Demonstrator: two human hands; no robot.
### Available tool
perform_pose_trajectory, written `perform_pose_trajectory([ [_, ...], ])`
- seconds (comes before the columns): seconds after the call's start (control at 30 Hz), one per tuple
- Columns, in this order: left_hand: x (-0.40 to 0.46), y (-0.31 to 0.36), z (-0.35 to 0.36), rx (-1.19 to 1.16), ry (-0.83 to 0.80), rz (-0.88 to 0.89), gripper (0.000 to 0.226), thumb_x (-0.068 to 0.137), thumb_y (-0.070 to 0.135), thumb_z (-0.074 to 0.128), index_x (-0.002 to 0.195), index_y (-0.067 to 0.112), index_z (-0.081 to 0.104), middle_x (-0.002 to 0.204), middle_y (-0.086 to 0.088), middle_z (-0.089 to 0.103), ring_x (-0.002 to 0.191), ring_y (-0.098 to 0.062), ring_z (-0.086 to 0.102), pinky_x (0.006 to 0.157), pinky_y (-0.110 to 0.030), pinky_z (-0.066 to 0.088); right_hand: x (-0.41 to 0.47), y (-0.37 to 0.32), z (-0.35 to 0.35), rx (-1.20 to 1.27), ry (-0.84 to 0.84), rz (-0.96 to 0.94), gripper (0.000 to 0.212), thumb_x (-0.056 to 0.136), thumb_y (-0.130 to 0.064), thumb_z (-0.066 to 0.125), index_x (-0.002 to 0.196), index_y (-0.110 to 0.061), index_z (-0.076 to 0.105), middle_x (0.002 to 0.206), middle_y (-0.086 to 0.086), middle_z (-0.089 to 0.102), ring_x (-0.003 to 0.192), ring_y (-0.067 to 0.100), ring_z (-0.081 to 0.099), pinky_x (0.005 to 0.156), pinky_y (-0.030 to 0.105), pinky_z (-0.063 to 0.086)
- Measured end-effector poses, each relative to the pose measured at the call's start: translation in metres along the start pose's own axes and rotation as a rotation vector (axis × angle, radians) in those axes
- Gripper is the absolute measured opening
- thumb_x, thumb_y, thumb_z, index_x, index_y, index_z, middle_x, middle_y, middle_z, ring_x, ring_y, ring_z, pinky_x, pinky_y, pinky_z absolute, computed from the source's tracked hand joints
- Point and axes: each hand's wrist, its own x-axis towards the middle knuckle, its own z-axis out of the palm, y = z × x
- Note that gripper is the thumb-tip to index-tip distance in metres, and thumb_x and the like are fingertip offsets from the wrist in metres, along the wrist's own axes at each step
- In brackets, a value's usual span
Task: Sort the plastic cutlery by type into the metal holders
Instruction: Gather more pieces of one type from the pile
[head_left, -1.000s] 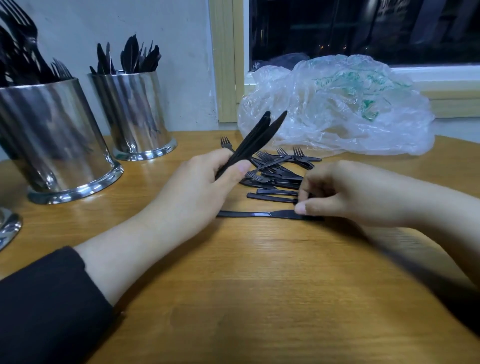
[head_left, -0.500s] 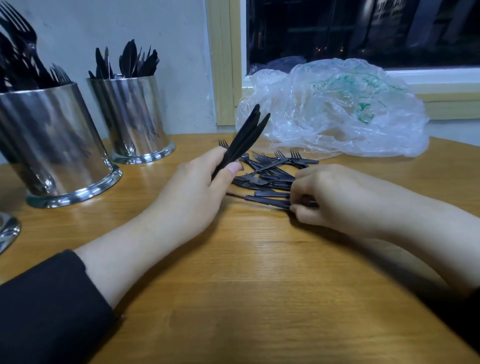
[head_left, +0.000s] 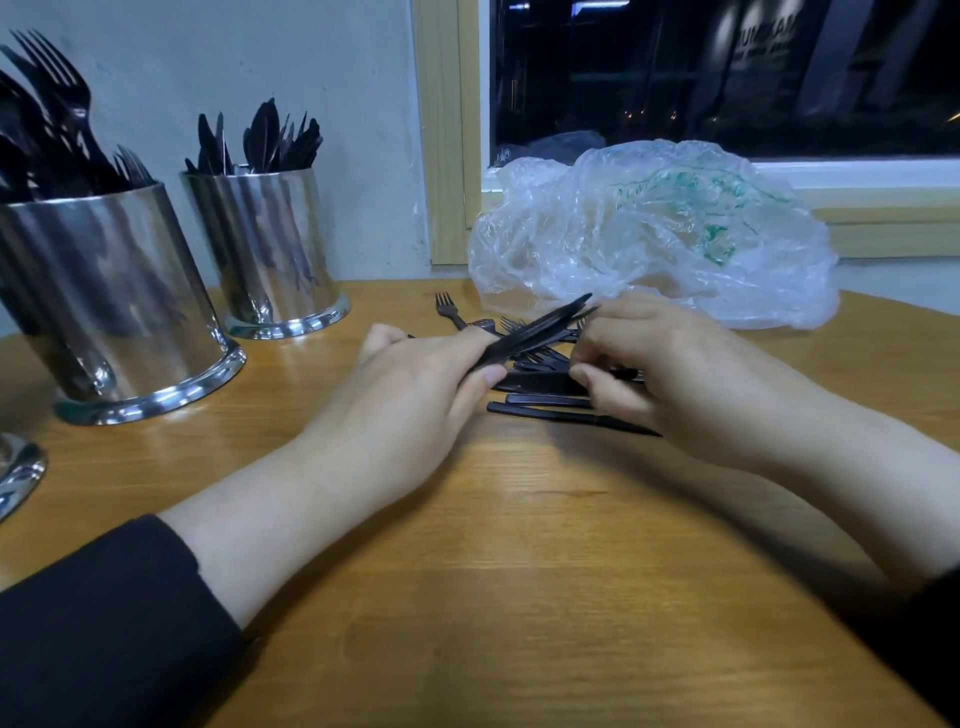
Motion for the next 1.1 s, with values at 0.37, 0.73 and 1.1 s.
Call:
perform_pose_trajectory([
  [0.37,0.001,-0.007,0.006,-0.230,-0.086,-0.296,0.026,0.102,0.041,0.055,0.087,0.019,0.054,0.060,0.005,0.050,0.053,-0.004,0.048,0.049,-0.017,0.035,-0.021,0.037,-0.034,0.095,-0.454,0.589,0.032,0.078,-0.062,0.068,0.083,-0.030,0.068,0.076,-0.008,0.065,0.071,0.009,0.059,0.071,0.032,0.048],
  [0.73,-0.001,-0.004,0.013,-0.378,-0.073,-0.343,0.038,0.095,0.043,0.066,0.082,0.008,0.060,0.054,0.015,0.038,0.050,-0.005,0.035,0.049,-0.020,0.028,-0.021,0.038,-0.023,0.073,-0.560,0.572,0.016,0.083,-0.048,0.075,0.084,-0.034,0.069,0.067,-0.024,0.061,0.066,-0.006,0.056,0.056,0.013,0.039],
  [1.1,-0.001,0.001,0.008,-0.372,0.077,-0.331,0.034,0.102,0.040,0.052,0.077,0.023,0.068,0.063,0.004,0.064,0.054,0.002,0.054,0.052,-0.011,0.037,-0.012,0.019,-0.008,-0.056,-0.392,0.389,0.011,0.091,-0.033,0.065,0.082,-0.027,0.067,0.086,-0.009,0.060,0.083,0.018,0.060,0.075,0.033,0.050],
])
